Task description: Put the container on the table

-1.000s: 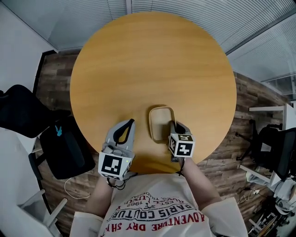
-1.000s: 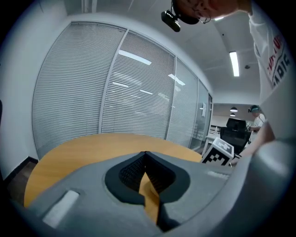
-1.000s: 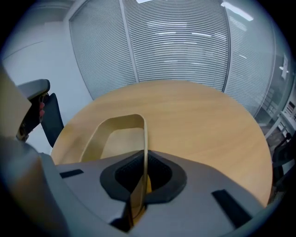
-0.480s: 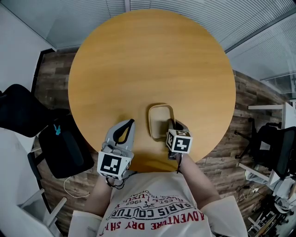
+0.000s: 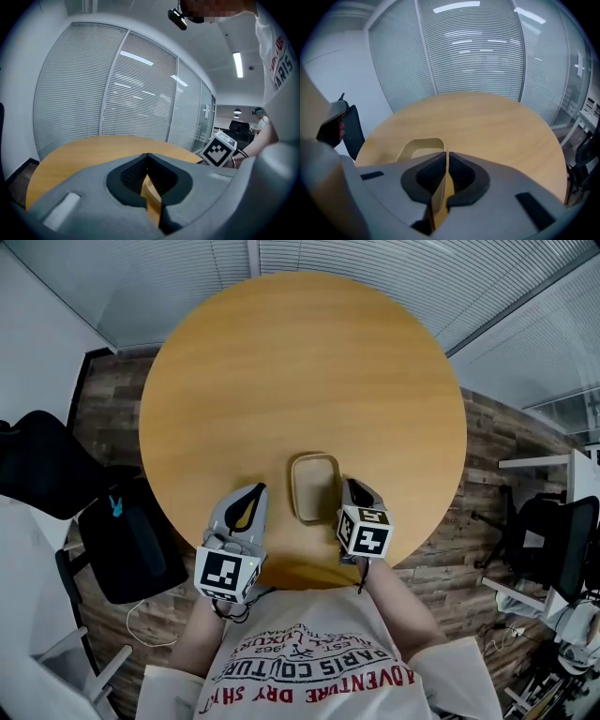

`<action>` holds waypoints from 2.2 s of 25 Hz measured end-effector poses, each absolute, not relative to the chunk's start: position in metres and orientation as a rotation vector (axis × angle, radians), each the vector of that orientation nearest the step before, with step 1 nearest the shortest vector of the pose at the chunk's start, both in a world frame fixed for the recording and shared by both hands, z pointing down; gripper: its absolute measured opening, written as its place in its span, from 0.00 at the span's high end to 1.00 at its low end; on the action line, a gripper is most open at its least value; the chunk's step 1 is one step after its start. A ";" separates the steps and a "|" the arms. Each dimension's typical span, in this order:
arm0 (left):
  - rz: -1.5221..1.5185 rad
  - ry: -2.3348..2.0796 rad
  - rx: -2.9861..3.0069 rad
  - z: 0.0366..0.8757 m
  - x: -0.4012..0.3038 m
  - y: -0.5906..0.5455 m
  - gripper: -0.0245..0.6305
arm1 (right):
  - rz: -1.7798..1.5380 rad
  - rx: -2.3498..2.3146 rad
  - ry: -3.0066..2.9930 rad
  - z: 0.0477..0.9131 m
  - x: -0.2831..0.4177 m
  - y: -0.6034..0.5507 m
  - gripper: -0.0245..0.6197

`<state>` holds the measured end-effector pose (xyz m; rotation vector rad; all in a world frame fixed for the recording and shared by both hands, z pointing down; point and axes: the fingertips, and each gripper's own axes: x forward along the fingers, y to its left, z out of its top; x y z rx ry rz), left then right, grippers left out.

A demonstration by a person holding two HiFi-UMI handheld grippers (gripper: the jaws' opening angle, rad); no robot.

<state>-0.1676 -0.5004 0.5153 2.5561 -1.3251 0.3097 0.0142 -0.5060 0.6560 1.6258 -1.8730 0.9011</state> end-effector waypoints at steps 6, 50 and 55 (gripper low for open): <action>0.259 -1.389 2.539 0.492 -0.160 -0.488 0.97 | 0.656 1.607 -2.036 0.593 0.019 -0.508 0.95; 0.118 -1.644 2.588 0.385 -0.161 -0.412 0.97 | 0.124 1.612 -2.543 0.413 0.009 -0.425 0.95; 0.134 -1.633 2.591 0.389 -0.161 -0.421 0.97 | 0.128 1.599 -2.538 0.416 0.005 -0.430 0.95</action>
